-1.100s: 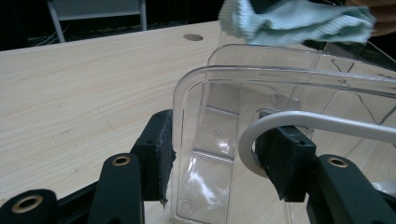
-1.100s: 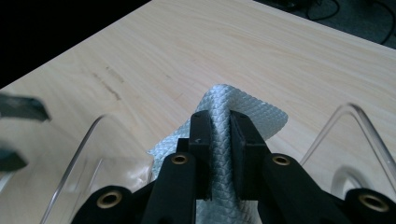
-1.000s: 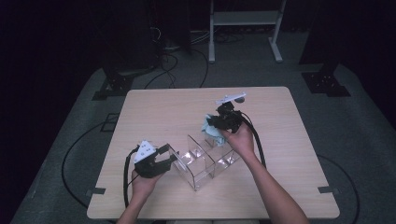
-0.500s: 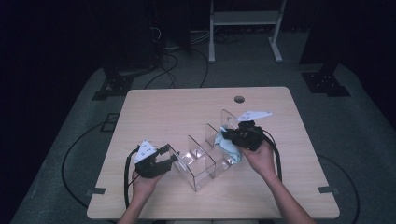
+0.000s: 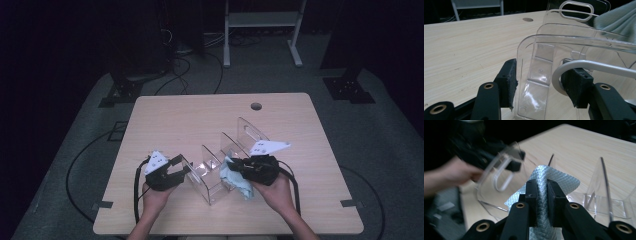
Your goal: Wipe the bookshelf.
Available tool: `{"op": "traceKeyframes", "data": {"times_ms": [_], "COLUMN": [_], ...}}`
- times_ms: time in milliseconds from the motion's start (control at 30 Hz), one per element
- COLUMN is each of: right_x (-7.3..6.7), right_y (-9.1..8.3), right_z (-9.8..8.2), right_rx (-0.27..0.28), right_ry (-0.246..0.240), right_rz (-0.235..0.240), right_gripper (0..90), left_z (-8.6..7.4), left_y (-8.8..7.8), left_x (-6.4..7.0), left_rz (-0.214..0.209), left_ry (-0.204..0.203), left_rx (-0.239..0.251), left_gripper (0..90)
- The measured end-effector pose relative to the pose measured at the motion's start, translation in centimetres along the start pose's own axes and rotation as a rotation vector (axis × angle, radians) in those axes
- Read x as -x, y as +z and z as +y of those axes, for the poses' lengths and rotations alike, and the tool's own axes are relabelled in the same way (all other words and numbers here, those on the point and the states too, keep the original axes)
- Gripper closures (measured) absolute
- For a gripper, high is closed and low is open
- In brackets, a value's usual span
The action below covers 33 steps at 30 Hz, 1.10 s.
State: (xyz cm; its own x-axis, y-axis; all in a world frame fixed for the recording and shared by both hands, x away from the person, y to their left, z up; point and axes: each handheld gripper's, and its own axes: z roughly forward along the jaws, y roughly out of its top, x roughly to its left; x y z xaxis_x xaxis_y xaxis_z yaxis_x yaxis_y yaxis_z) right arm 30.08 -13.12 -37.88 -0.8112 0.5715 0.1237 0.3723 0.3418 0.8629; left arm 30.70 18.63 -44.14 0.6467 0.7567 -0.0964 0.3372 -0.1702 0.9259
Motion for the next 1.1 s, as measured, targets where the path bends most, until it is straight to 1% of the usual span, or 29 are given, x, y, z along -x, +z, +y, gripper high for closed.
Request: {"op": "traceKeyframes", "data": {"times_ms": [33,67,133,200,233,300,367,433,500,600,700,733,833,967,1100], "right_x": [-0.2,-0.2,0.1,0.6,0.8,0.9,0.7,0.5,0.3,0.5,0.7,0.8,1.1,0.6,0.6], "right_y": [0.6,1.1,1.9,2.7,2.9,3.0,2.7,2.2,2.0,2.4,3.3,3.5,3.3,2.6,3.3], "right_z": [0.1,0.2,0.5,0.8,1.0,1.0,0.9,0.4,0.2,0.7,1.5,1.6,1.4,0.9,1.6], "right_rx": [-0.016,-0.019,-0.013,-0.008,-0.007,-0.007,-0.007,0.0,-0.006,-0.019,-0.029,-0.033,-0.029,-0.031,-0.047], "right_ry": [-0.016,-0.011,-0.005,0.017,0.019,0.021,0.018,0.023,0.017,0.025,0.019,0.028,0.025,0.013,0.016], "right_rz": [-0.013,-0.007,-0.023,-0.015,-0.014,-0.01,-0.015,-0.009,-0.013,-0.012,-0.016,-0.01,0.003,0.0,-0.007], "right_gripper": [79.8,79.7,79.7,79.8,79.8,79.8,79.8,80.0,80.0,80.0,79.9,79.9,79.9,79.9,79.8], "left_z": [0.0,0.0,0.0,0.0,0.0,0.0,0.0,-0.1,-0.1,0.0,0.0,0.0,0.0,0.0,0.0], "left_y": [0.0,0.0,0.0,0.0,0.0,0.0,0.0,0.0,0.1,0.0,0.0,0.0,0.0,0.0,0.1], "left_x": [0.0,0.0,0.0,0.0,0.0,-0.1,-0.1,0.0,0.1,0.0,0.0,-0.1,-0.2,0.0,0.0], "left_rz": [0.001,0.001,0.0,0.0,0.001,-0.001,-0.002,-0.002,0.003,0.005,0.004,0.003,-0.001,0.003,0.011], "left_ry": [0.001,0.002,-0.002,-0.006,-0.006,-0.005,-0.007,-0.007,-0.006,-0.005,-0.007,-0.009,-0.005,0.0,-0.008], "left_rx": [0.0,0.0,0.001,0.003,0.003,0.002,0.003,0.004,0.003,0.001,0.001,0.001,0.0,0.0,0.003], "left_gripper": [46.7,46.7,46.7,46.7,46.7,46.7,46.7,46.6,46.7,46.7,46.7,46.7,46.6,46.6,46.7]}}
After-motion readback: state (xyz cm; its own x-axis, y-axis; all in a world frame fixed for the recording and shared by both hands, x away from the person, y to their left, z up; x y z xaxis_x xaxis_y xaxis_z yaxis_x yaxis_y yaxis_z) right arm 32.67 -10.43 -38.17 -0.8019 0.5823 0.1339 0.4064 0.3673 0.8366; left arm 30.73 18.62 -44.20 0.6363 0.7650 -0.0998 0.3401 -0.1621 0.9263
